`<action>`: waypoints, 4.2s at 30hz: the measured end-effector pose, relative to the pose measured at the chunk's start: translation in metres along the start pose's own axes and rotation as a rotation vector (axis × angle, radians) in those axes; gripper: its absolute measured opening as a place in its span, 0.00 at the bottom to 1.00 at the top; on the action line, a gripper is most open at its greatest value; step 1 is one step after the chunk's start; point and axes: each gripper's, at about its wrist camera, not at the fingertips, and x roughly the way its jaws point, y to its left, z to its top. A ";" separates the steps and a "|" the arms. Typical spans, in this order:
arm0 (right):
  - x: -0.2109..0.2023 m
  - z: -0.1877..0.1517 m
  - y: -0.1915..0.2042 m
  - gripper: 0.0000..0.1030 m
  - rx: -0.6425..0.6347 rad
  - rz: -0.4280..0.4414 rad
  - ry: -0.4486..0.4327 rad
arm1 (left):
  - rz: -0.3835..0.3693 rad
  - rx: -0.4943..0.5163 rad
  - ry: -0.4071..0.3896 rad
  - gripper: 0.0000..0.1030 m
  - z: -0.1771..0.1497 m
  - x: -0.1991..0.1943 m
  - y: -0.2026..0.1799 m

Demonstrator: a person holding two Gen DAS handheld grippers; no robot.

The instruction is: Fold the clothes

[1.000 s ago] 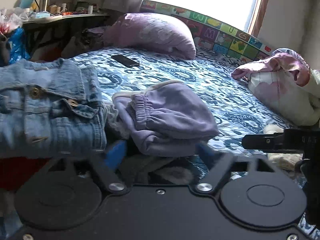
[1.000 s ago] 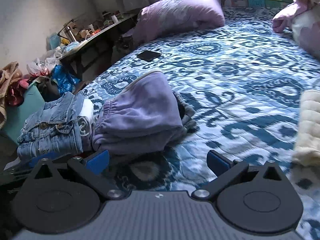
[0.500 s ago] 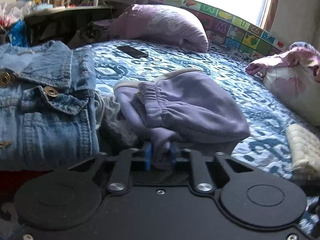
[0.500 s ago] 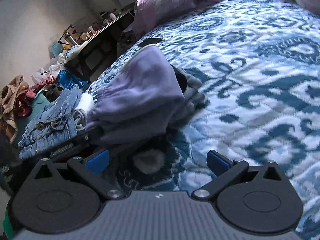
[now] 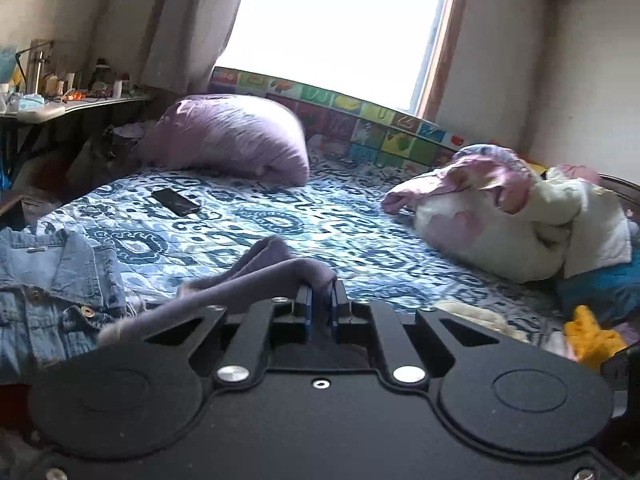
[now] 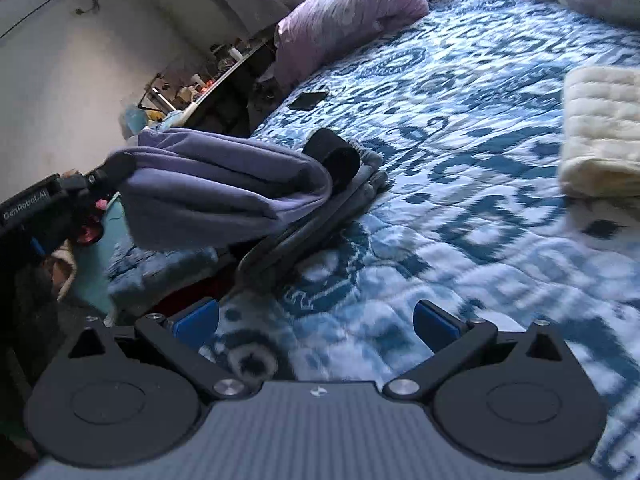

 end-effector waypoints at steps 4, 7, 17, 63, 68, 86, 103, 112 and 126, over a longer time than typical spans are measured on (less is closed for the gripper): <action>-0.060 -0.011 -0.010 1.00 0.036 0.042 -0.003 | -0.035 -0.013 0.011 0.05 -0.010 -0.028 -0.030; -0.104 -0.019 -0.017 1.00 0.063 0.073 -0.005 | -0.067 -0.001 0.031 0.05 -0.017 -0.036 -0.059; -0.225 -0.064 -0.054 1.00 0.156 0.064 -0.093 | -0.259 0.052 0.041 0.05 -0.004 -0.029 -0.197; -0.209 -0.210 -0.132 1.00 0.249 -0.098 -0.307 | -0.039 0.211 0.370 0.48 -0.239 -0.044 -0.133; -0.213 -0.229 -0.140 1.00 0.172 -0.136 -0.329 | -0.038 0.214 0.417 0.49 -0.259 -0.016 -0.152; -0.195 -0.228 -0.167 1.00 0.203 -0.126 -0.331 | 0.011 0.185 0.442 0.21 -0.261 0.015 -0.169; -0.188 -0.231 -0.161 1.00 0.194 -0.160 -0.335 | 0.201 -0.011 0.320 0.20 -0.168 -0.045 -0.011; -0.183 -0.233 -0.157 1.00 0.172 -0.185 -0.334 | 0.265 -0.036 0.321 0.29 -0.185 -0.035 0.024; -0.180 -0.235 -0.159 1.00 0.176 -0.176 -0.351 | -0.121 0.294 0.455 0.56 -0.222 -0.011 -0.143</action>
